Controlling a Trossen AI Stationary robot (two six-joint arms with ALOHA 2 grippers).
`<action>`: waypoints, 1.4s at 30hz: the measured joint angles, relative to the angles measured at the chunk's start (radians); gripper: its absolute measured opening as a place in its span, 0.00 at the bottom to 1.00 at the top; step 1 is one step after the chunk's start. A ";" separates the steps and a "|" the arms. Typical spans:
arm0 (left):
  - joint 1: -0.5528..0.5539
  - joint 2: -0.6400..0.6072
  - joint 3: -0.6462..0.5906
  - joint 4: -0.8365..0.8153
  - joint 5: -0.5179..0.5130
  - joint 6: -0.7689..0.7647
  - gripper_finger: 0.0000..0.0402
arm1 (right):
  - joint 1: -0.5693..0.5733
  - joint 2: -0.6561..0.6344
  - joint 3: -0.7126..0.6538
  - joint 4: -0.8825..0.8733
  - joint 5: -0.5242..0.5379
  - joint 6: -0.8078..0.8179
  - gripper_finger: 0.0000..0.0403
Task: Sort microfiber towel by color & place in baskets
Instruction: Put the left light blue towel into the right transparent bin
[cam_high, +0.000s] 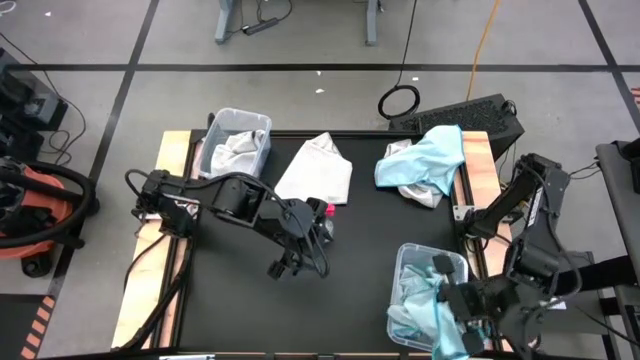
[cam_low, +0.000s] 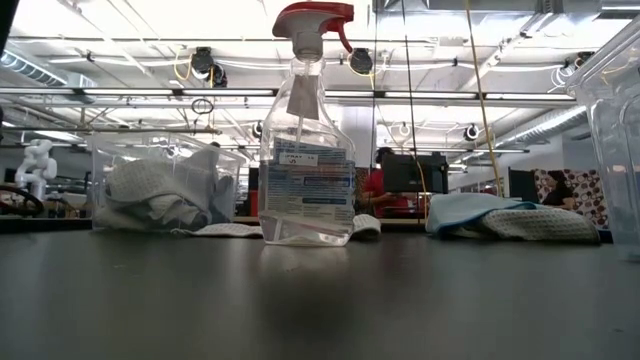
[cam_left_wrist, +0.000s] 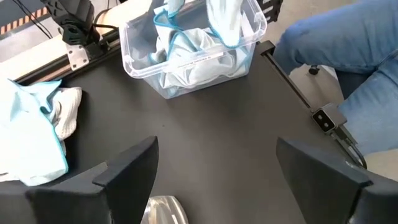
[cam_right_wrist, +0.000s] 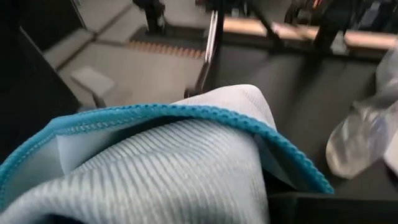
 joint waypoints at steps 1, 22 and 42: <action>0.000 0.000 -0.004 0.000 -0.001 0.000 0.82 | -0.001 0.013 0.000 -0.014 -0.014 0.016 0.00; -0.001 0.000 -0.006 -0.002 -0.006 -0.045 0.82 | -0.029 0.262 0.000 -0.151 -0.199 0.253 0.00; -0.037 0.000 -0.006 -0.002 -0.034 -0.052 0.82 | -0.128 0.448 0.003 -0.272 -0.442 0.297 0.00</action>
